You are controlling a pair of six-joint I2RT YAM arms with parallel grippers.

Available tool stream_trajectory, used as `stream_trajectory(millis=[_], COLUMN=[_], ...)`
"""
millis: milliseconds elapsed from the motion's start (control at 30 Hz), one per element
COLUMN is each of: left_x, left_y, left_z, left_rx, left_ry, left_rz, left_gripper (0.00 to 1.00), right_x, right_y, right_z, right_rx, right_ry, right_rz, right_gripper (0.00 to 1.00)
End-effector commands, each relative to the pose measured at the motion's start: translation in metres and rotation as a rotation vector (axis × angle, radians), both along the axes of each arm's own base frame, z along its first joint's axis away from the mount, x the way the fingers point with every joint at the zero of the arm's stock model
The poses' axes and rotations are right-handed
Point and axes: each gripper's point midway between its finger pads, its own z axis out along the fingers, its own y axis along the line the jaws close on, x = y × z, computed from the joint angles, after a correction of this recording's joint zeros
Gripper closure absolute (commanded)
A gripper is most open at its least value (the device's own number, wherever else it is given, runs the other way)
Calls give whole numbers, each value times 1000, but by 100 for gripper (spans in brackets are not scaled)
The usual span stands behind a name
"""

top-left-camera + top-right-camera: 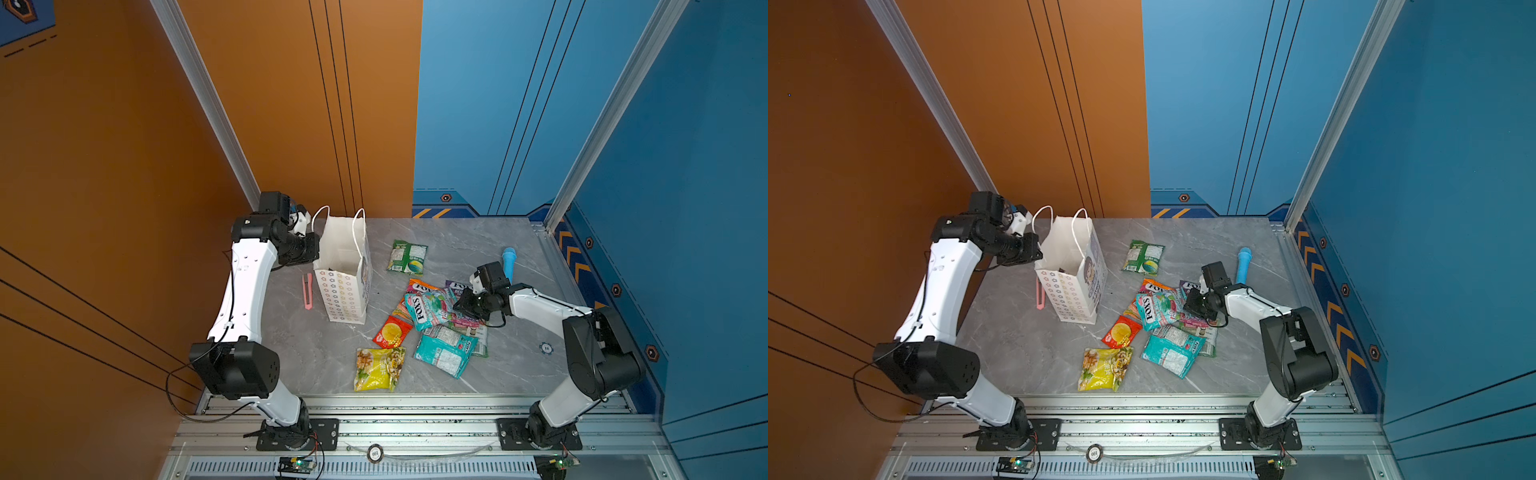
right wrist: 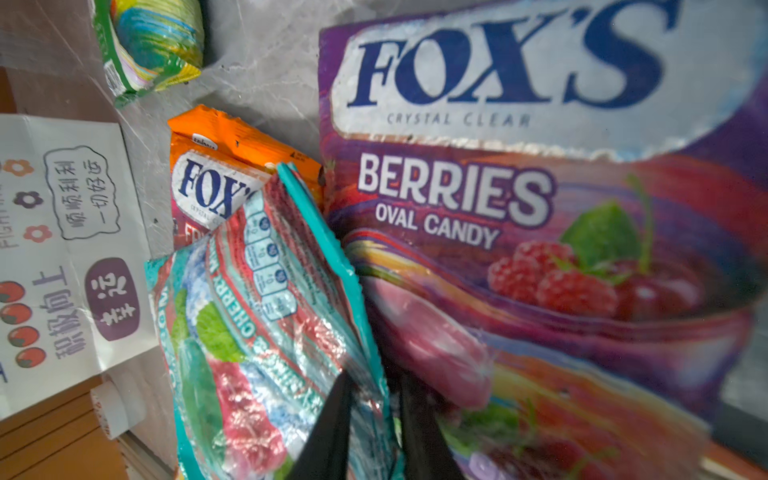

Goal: Place the snacks into the paper bag
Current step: 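Grasp the teal FOX'S blossom packet with the right gripper, then lift the teal packet high off the pile with the right gripper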

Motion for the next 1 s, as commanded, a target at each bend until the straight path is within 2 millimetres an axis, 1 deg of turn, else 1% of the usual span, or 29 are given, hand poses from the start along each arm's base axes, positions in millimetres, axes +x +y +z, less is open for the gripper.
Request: stream_trajectory(millis=[0, 67, 200, 333, 533, 600, 767, 867, 967], left_x=[-3, -2, -2, -2, -3, -2, -1, -2, -2], left_y=[-2, -2, -2, -3, -3, -3, -5, -7, -8], left_z=[-2, -2, -1, -1, 0, 0, 0, 0, -1], left_rx=[-16, -17, -18, -16, -19, -20, -28, -34, -36], left_ry=[22, 23, 22, 19, 17, 17, 17, 19, 22], left_rz=[5, 3, 2, 0, -5, -4, -11, -14, -17], left_gripper=[100, 100, 100, 100, 100, 100, 100, 100, 100], right_x=[3, 6, 14, 22, 29, 32, 40, 46, 54], right_y=[5, 5, 9, 19, 48, 59, 90, 105, 114], right_z=[0, 7, 31, 66, 124, 140, 187, 208, 223], right_rx=[52, 57, 80, 107, 145, 162, 226, 245, 259], right_ry=[-6, -23, -68, -128, -239, -269, -356, -400, -436], right_rz=[-15, -19, -21, -7, 37, 48, 85, 103, 109], right_gripper=[92, 100, 100, 100, 100, 100, 100, 100, 100])
